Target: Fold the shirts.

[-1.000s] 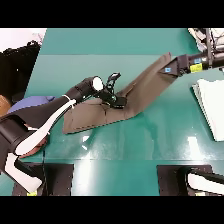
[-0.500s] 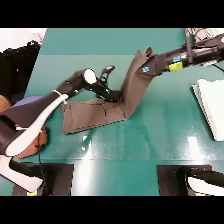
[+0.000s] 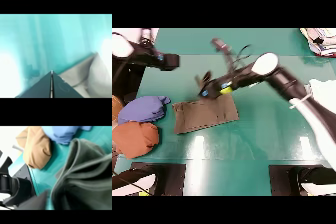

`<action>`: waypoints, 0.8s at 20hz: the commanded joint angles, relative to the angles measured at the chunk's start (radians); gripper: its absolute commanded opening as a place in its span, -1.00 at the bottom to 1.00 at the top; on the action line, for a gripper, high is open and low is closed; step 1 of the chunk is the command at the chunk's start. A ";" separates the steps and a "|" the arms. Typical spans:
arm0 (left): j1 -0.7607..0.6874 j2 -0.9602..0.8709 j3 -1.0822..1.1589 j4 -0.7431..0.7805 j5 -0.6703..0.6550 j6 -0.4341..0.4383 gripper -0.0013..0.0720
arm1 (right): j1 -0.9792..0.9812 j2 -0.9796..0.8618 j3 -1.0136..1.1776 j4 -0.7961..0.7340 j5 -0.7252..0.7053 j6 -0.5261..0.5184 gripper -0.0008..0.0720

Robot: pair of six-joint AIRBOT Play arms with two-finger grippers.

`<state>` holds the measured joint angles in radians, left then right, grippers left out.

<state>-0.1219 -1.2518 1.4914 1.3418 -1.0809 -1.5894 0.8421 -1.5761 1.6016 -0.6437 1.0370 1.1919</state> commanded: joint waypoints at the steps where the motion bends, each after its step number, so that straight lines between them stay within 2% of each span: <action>1: 0.081 0.071 0.000 0.047 -0.034 0.000 -0.89 | 0.113 -0.085 0.000 -0.003 -0.088 -0.103 0.03; 4: 0.081 0.071 -0.001 0.041 -0.063 0.000 -0.89 | 0.080 -0.087 0.000 -0.013 0.009 -0.101 0.02; 7: 0.081 0.071 -0.001 0.038 -0.081 0.000 -0.89 | -0.037 -0.050 -0.028 -0.042 0.149 -0.097 0.02; 11: 0.078 0.071 -0.001 0.023 -0.130 0.000 -0.89 | -0.258 0.075 -0.271 -0.140 0.118 -0.055 0.02; 13: 0.078 0.071 -0.001 -0.005 -0.132 0.000 -0.89 | -0.378 0.110 -0.396 -0.133 0.073 -0.055 0.07; 14: 0.078 0.071 -0.001 -0.020 -0.128 0.000 -0.89 | -0.429 0.111 -0.436 -0.130 0.068 -0.055 0.54; 15: 0.078 0.071 -0.001 -0.039 -0.120 0.000 -0.89 | -0.470 0.102 -0.466 -0.119 0.066 -0.055 0.75; 16: 0.078 0.071 -0.001 -0.048 -0.109 0.000 -0.89 | -0.497 0.080 -0.481 -0.098 0.076 -0.056 0.75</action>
<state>-0.0444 -1.1820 1.4906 1.3331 -1.1980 -1.5898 0.4591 -1.4963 1.2182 -0.7597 1.1194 1.1339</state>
